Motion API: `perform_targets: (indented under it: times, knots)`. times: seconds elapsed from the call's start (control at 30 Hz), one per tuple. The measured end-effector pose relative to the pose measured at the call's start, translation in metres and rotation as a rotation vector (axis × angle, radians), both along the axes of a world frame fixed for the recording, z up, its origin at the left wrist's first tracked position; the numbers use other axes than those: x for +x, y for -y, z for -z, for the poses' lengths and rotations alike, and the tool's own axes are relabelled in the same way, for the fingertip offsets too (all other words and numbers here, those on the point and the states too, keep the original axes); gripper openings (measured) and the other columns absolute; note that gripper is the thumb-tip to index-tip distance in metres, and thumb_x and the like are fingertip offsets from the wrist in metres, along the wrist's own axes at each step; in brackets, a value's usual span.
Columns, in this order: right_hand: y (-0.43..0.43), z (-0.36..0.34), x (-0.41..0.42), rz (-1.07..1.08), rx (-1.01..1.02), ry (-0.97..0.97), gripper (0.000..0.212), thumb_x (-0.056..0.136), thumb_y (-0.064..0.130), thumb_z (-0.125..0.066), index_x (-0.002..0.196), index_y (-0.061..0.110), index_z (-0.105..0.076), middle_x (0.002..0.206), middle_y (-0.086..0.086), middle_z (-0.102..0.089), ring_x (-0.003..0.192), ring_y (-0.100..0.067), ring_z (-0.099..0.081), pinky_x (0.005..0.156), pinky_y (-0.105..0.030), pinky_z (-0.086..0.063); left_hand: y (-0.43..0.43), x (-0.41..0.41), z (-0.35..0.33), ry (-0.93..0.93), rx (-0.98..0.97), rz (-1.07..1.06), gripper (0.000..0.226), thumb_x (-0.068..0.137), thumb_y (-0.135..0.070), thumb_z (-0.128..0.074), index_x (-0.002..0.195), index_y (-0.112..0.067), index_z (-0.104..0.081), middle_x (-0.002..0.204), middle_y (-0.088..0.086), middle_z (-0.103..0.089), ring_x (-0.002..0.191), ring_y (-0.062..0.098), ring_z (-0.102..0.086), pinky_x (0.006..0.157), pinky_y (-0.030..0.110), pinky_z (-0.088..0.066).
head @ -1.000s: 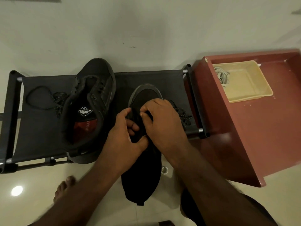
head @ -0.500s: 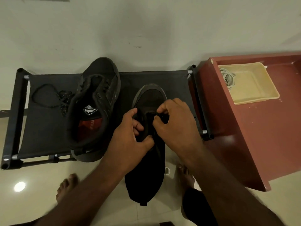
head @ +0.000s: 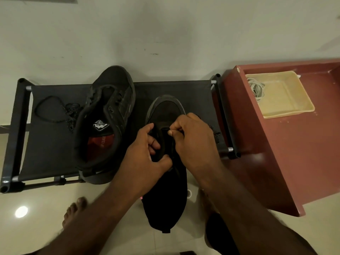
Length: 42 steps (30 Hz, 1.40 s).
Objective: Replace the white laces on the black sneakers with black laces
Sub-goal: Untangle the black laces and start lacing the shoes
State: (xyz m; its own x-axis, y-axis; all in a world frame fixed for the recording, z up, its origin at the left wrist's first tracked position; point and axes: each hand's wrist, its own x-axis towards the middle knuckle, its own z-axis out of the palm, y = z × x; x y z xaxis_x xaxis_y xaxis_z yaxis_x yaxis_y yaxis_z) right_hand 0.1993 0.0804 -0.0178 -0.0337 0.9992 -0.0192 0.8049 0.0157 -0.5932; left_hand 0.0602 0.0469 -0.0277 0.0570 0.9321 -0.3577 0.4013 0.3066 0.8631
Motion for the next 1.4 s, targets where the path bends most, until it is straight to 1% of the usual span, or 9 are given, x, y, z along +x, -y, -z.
perform_targets:
  times: [0.17,0.47,0.53,0.63,0.73,0.83,1.03,1.2,1.4]
  knots:
    - [0.001,0.001,-0.001,-0.083,0.010,0.042,0.013,0.093,0.024,-0.066,0.105,0.021,-0.067,0.101,0.004,-0.058,0.097,-0.015,-0.056,0.082,-0.038,-0.052,0.000,0.001,-0.003,0.002,0.001,0.015,0.091,0.078,-0.018,-0.075,0.152,-0.030,-0.024,0.096,-0.011,-0.054,0.085,0.003,-0.053,0.071,0.013,-0.043]
    - [0.002,0.014,-0.004,-0.091,0.173,-0.051,0.010,0.091,0.019,-0.062,0.095,0.018,-0.071,0.100,0.001,-0.062,0.098,-0.018,-0.055,0.083,-0.049,-0.049,0.001,0.000,-0.003,-0.003,0.006,0.025,0.090,0.079,-0.019,-0.076,0.152,-0.032,-0.024,0.098,-0.012,-0.053,0.088,0.003,-0.054,0.072,0.013,-0.043]
    - [0.002,0.015,-0.007,-0.117,0.191,-0.091,0.012,0.092,0.020,-0.061,0.097,0.020,-0.072,0.102,0.003,-0.063,0.101,-0.017,-0.055,0.086,-0.050,-0.047,0.001,0.001,-0.006,0.006,0.054,0.046,0.073,0.080,-0.021,-0.076,0.138,-0.041,-0.038,0.099,-0.015,-0.055,0.090,0.000,-0.056,0.072,0.012,-0.044]
    - [0.004,0.006,-0.018,-0.218,0.281,-0.216,0.013,0.092,0.015,-0.064,0.097,0.018,-0.075,0.099,0.005,-0.070,0.100,-0.015,-0.060,0.090,-0.049,-0.046,0.002,0.003,-0.009,0.034,0.128,0.053,0.051,0.081,-0.007,-0.074,0.097,-0.044,-0.044,0.090,-0.020,-0.057,0.084,-0.020,-0.055,0.070,0.001,-0.042]
    - [0.007,0.000,-0.025,-0.314,0.345,-0.296,0.012,0.090,0.010,-0.067,0.096,0.013,-0.077,0.095,0.002,-0.074,0.096,-0.018,-0.065,0.088,-0.048,-0.049,0.003,0.005,-0.006,0.010,0.139,0.070,0.047,0.083,0.003,-0.068,0.093,-0.037,-0.046,0.083,-0.022,-0.053,0.076,-0.026,-0.053,0.067,-0.001,-0.041]
    - [0.005,0.004,-0.017,-0.221,0.221,-0.218,0.019,0.092,0.023,-0.066,0.107,0.021,-0.076,0.107,0.008,-0.072,0.112,-0.017,-0.059,0.095,-0.049,-0.046,0.000,0.004,-0.004,0.065,0.110,0.012,0.032,0.090,-0.009,-0.064,0.110,-0.031,-0.052,0.091,-0.018,-0.060,0.084,-0.018,-0.057,0.068,0.001,-0.043]
    - [0.006,0.002,0.003,-0.038,-0.160,-0.116,0.058,0.089,0.027,-0.064,0.144,0.026,-0.047,0.145,0.009,-0.045,0.138,-0.008,-0.034,0.116,-0.046,-0.034,-0.005,0.004,0.001,0.120,0.083,-0.067,0.056,0.094,-0.009,-0.058,0.142,-0.035,-0.043,0.086,-0.003,-0.063,0.079,0.010,-0.060,0.069,0.008,-0.046]
    - [0.008,-0.002,0.000,-0.075,-0.204,-0.133,0.067,0.088,0.025,-0.065,0.150,0.022,-0.038,0.150,0.007,-0.039,0.142,-0.009,-0.029,0.118,-0.039,-0.033,-0.010,0.002,0.001,0.184,0.055,-0.172,0.038,0.096,-0.021,-0.061,0.132,-0.034,-0.058,0.088,-0.006,-0.069,0.083,0.003,-0.067,0.074,0.011,-0.051]
    - [0.011,-0.002,0.001,-0.102,-0.209,-0.142,0.071,0.087,0.024,-0.067,0.151,0.022,-0.037,0.152,0.007,-0.038,0.146,-0.010,-0.023,0.119,-0.039,-0.030,-0.019,0.009,-0.005,0.232,0.071,-0.311,0.014,0.098,-0.020,-0.058,0.101,-0.017,-0.072,0.087,-0.005,-0.074,0.084,0.003,-0.069,0.076,0.020,-0.055]
